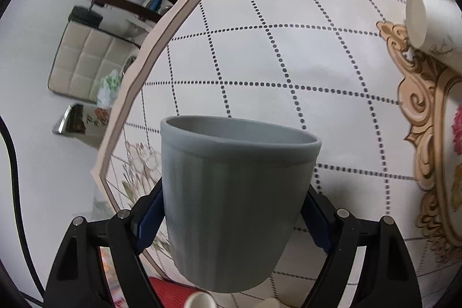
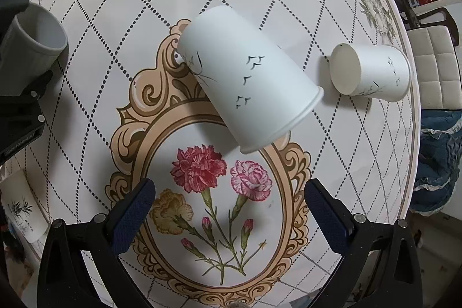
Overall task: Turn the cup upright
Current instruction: 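Close the left gripper on the grey mug's rim, then lift the grey mug with the left gripper and rotate it upright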
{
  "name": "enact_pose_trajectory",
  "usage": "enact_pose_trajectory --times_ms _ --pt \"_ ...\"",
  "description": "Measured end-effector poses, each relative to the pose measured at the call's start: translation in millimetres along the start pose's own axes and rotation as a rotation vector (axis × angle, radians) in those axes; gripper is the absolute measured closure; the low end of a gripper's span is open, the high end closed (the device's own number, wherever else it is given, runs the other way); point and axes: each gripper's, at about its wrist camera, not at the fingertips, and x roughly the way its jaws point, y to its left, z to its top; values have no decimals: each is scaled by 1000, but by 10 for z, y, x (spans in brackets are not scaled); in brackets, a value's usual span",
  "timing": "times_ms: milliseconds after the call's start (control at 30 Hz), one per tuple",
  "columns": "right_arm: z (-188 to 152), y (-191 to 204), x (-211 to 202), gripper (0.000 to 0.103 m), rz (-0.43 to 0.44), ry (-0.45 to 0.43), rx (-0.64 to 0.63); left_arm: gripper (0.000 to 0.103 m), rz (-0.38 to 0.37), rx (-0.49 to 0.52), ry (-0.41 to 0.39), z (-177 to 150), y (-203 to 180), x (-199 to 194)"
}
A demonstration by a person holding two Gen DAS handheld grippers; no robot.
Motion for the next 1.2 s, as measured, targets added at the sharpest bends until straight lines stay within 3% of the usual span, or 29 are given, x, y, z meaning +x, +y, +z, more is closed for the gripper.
enact_pose_trajectory --times_ms 367,567,900,1200 --pt "-279 -227 -207 0 6 -42 13 20 -146 -240 51 -288 87 -475" --pt "-459 -408 -287 0 28 -65 1 20 -205 -382 104 -563 -78 -901" --pt "-823 -934 -246 0 39 -71 -31 20 -416 -692 210 -941 -760 -1380" --pt "-1066 -1515 74 0 24 -37 -47 20 -557 -918 299 -1050 -1369 -1264"
